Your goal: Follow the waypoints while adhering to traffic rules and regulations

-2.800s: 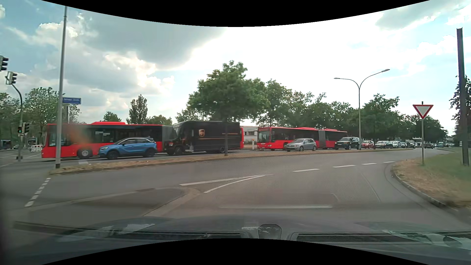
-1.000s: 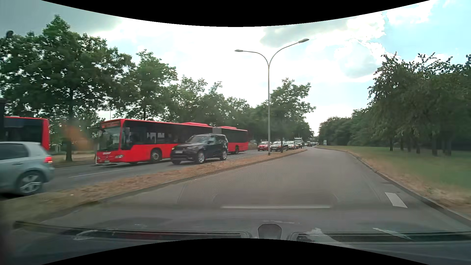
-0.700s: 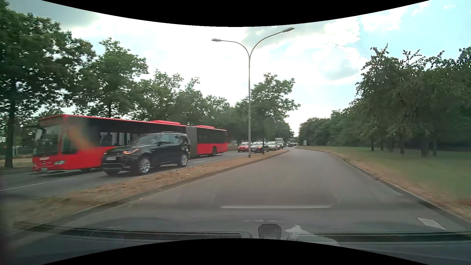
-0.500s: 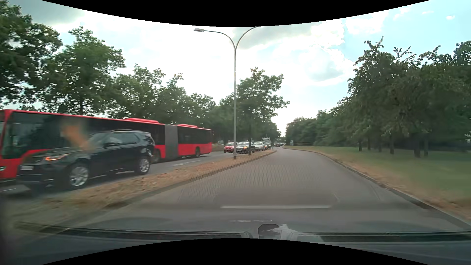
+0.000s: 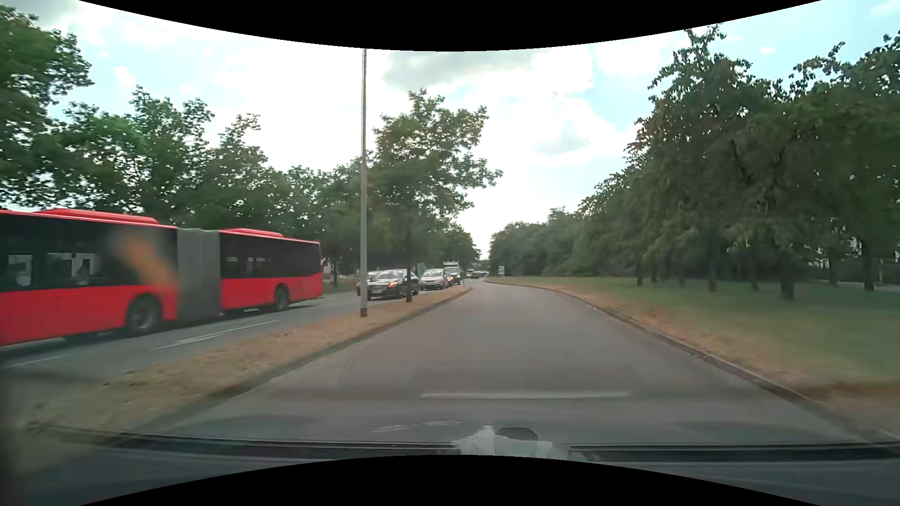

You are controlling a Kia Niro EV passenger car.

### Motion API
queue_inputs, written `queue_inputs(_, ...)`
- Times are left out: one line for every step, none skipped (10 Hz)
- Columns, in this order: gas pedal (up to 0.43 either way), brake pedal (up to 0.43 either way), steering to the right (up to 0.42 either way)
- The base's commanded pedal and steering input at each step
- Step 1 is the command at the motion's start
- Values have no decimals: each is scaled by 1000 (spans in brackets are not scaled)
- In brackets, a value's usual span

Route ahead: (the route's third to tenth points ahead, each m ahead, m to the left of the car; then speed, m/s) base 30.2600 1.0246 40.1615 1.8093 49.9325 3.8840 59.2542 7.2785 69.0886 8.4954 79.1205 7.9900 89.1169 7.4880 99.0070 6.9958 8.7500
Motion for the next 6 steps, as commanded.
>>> queue_inputs(228, 0, 91)
queue_inputs(228, 0, 71)
queue_inputs(228, 0, 51)
queue_inputs(228, 0, 32)
queue_inputs(228, 0, 19)
queue_inputs(220, 0, 9)
